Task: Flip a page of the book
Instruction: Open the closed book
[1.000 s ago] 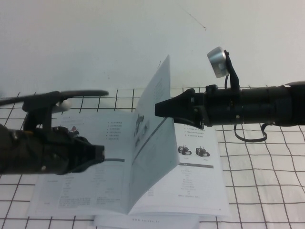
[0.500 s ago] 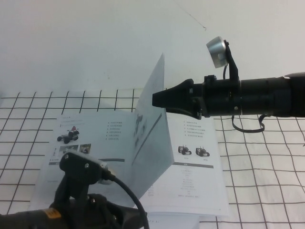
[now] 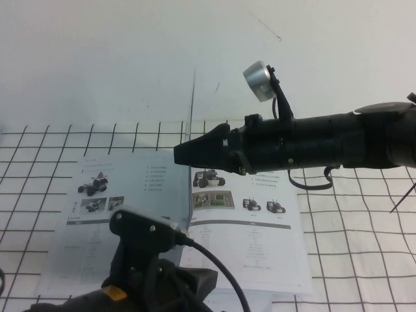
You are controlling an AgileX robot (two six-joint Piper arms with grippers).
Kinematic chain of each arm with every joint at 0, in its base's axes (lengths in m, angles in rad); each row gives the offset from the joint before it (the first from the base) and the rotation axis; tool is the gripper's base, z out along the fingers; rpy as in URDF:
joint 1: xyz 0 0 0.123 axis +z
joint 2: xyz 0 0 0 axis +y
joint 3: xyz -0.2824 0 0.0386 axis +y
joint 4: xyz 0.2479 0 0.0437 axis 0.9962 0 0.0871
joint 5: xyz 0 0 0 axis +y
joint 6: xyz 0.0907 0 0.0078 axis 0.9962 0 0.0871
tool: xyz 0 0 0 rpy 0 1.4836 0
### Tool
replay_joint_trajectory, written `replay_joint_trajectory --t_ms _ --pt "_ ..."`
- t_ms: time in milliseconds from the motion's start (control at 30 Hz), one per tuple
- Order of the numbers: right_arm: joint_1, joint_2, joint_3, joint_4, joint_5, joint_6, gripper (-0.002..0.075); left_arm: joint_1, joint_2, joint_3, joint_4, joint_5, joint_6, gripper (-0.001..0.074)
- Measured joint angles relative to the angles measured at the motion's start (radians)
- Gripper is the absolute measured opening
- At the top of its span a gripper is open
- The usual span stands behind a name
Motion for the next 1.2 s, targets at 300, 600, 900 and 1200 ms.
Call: replay_joint_trajectory --t_ms 300,600,900,1200 --pt "0.008 0.0 0.0 0.0 0.032 -0.015 0.0465 0.0 0.11 0.0 -0.149 -0.232 0.0 -0.0002" --pt "0.01 0.0 0.0 -0.006 0.101 -0.041 0.0455 0.0 0.112 0.0 -0.328 -0.338 0.0 -0.0002" --pt "0.01 0.0 -0.002 -0.244 0.061 -0.067 0.024 0.0 0.112 0.001 -0.391 -0.384 0.002 -0.0002" --pt "0.01 0.047 -0.004 -0.644 -0.147 0.12 0.001 0.175 0.114 0.001 -0.324 -0.179 0.006 -0.0002"
